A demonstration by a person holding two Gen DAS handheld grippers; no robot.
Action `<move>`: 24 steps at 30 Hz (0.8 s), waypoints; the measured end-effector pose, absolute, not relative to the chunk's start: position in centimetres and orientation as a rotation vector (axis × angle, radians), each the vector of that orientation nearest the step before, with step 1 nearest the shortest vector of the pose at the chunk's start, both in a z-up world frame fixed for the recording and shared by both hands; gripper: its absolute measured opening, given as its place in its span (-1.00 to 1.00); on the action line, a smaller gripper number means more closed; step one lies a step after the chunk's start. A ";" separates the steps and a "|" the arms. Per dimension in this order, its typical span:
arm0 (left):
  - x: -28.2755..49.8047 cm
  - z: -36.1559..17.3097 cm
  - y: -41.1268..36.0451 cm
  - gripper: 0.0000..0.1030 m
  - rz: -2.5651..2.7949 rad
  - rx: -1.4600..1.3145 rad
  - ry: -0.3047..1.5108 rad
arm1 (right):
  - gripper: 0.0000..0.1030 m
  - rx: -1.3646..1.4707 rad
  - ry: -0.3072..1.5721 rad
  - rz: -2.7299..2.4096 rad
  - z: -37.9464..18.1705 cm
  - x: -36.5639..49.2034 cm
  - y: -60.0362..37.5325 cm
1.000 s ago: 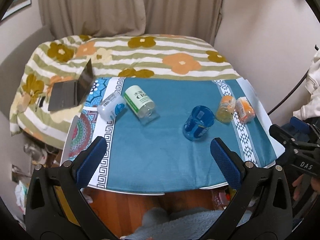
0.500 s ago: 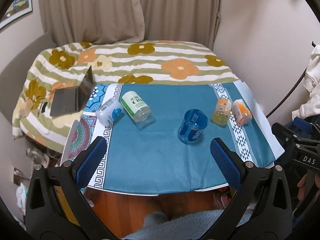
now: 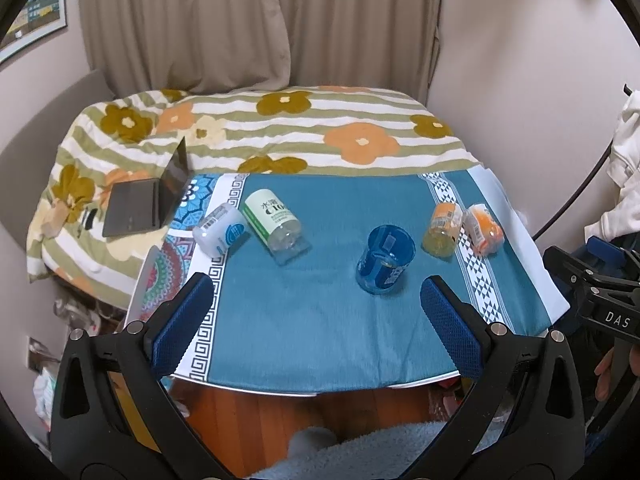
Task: Flip cup upright
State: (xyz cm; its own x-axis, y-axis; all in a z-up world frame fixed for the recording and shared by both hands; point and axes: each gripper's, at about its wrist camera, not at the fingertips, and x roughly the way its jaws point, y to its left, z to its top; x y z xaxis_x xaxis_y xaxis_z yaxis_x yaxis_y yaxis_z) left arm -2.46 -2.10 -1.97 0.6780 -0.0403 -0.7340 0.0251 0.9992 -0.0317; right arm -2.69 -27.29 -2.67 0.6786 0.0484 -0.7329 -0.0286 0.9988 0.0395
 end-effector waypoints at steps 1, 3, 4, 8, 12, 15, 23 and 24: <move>-2.5 -2.0 -2.1 1.00 -0.037 -0.019 0.826 | 0.98 0.024 0.823 0.042 -2.6 -2.6 -27.3; -2.4 -2.0 -2.0 1.00 -0.035 -0.019 0.825 | 0.98 0.024 0.823 0.041 -2.6 -2.6 -27.3; -2.4 -1.9 -2.0 1.00 -0.033 -0.019 0.825 | 0.98 0.025 0.823 0.042 -2.6 -2.6 -27.3; -2.3 -1.8 -1.8 1.00 -0.030 -0.022 0.823 | 0.98 0.027 0.823 0.042 -2.6 -2.6 -27.3; -2.2 -1.8 -1.6 1.00 -0.028 -0.024 0.822 | 0.98 0.027 0.822 0.041 -2.6 -2.5 -27.2; -2.2 -1.8 -1.5 1.00 -0.028 -0.024 0.821 | 0.98 0.025 0.822 0.040 -2.5 -2.3 -27.1; -1.9 -1.8 -1.0 1.00 -0.021 -0.024 0.821 | 0.98 0.025 0.822 0.039 -2.5 -2.1 -27.0; -1.8 -1.8 -1.0 1.00 -0.020 -0.023 0.822 | 0.98 0.024 0.822 0.039 -2.5 -2.1 -27.0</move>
